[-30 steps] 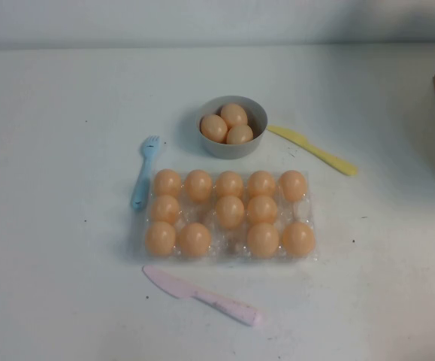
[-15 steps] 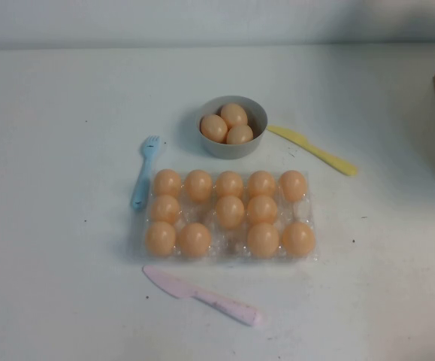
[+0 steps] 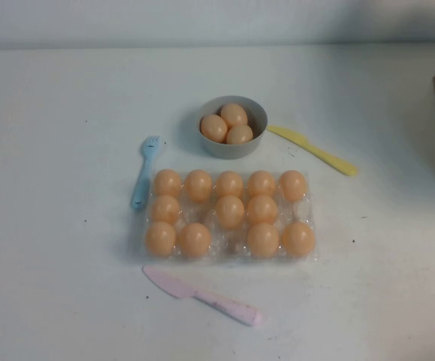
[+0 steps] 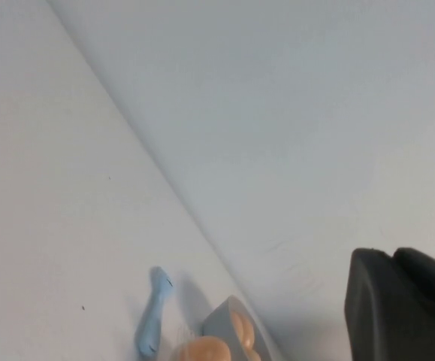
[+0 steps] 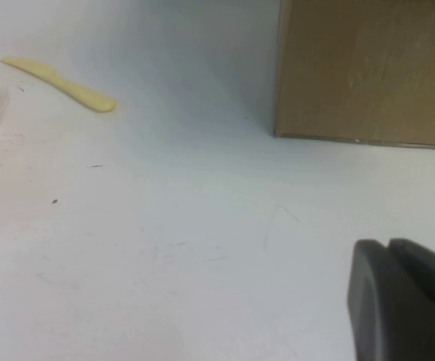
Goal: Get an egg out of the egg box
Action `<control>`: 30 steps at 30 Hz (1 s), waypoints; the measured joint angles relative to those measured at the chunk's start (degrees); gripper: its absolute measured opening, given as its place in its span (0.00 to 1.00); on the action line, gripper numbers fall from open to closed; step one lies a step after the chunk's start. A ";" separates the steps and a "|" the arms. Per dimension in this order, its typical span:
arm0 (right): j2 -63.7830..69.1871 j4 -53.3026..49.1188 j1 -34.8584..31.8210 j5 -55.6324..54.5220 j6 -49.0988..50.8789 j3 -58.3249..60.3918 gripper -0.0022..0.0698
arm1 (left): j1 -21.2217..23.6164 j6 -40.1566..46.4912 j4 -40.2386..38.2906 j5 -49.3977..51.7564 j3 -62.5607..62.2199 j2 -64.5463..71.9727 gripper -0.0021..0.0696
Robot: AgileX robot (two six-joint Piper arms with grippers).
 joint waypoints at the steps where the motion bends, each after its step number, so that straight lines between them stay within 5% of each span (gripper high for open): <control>1: 0.00 0.00 0.00 0.00 0.00 0.00 0.01 | 0.00 0.46 -0.12 -0.25 0.00 0.00 0.02; 9: 0.00 0.00 0.00 0.00 0.00 0.00 0.01 | 0.00 5.16 -0.07 3.22 -0.31 0.00 0.02; 19: 0.00 0.00 0.00 0.00 0.00 0.00 0.01 | 0.00 27.53 15.71 36.08 -30.14 17.26 0.02; 25: 0.00 0.00 0.00 0.00 0.00 0.00 0.01 | 0.00 43.02 17.02 56.79 -47.59 36.80 0.02; 30: 0.00 0.00 0.00 0.00 0.00 0.00 0.01 | 0.00 47.30 16.19 63.41 -57.43 48.31 0.02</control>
